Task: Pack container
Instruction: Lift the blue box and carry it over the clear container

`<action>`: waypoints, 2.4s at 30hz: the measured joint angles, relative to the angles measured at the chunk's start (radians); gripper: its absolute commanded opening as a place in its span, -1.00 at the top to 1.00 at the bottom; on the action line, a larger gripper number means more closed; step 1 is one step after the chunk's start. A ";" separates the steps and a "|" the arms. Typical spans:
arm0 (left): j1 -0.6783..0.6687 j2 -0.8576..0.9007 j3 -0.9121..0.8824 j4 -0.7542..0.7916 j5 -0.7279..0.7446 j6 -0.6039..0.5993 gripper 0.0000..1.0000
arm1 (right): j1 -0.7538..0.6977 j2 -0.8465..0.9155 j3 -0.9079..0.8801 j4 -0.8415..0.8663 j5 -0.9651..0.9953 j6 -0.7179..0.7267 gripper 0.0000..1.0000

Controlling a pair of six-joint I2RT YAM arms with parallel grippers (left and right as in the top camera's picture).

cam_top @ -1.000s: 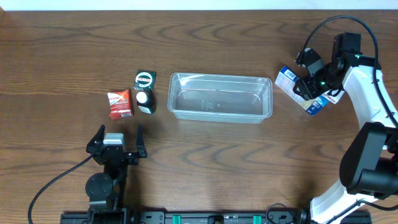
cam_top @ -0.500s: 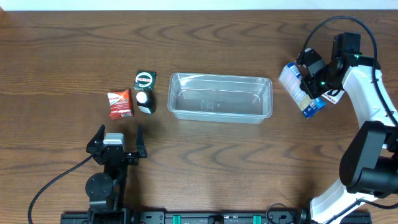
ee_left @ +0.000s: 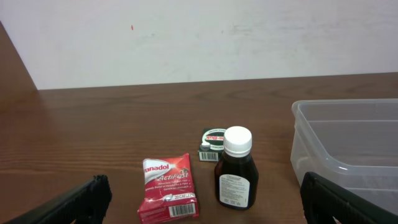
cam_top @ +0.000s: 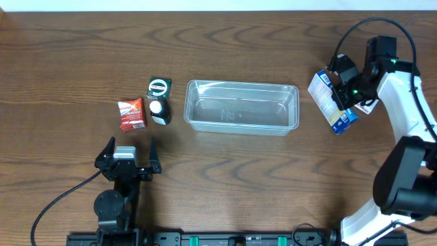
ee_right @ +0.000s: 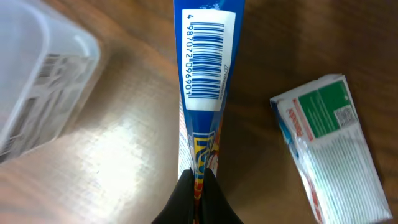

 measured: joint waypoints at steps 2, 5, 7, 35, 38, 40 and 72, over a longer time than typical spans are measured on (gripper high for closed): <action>0.000 0.000 0.000 0.000 0.000 0.000 -0.96 | 0.000 -0.034 0.024 -0.018 -0.001 0.002 0.98; 0.000 0.000 0.000 0.000 0.000 0.000 -0.96 | 0.004 -0.122 0.087 -0.050 -0.013 -0.006 0.98; 0.000 0.000 0.000 0.000 0.000 0.000 -0.96 | 0.016 -0.201 0.129 -0.071 -0.033 -0.030 0.98; 0.000 0.000 0.000 0.000 0.000 0.000 -0.96 | 0.489 -0.190 0.183 -0.225 -0.090 -0.610 0.98; 0.000 0.000 0.000 0.000 0.000 0.000 -0.96 | 0.489 -0.128 0.183 -0.195 -0.086 -0.628 0.98; 0.000 0.000 0.000 0.000 0.000 0.000 -0.96 | 0.489 -0.097 0.182 -0.174 -0.085 -0.634 0.98; 0.000 0.000 0.000 0.000 0.000 0.000 -0.96 | 0.489 0.113 0.182 -0.096 -0.079 -0.649 0.97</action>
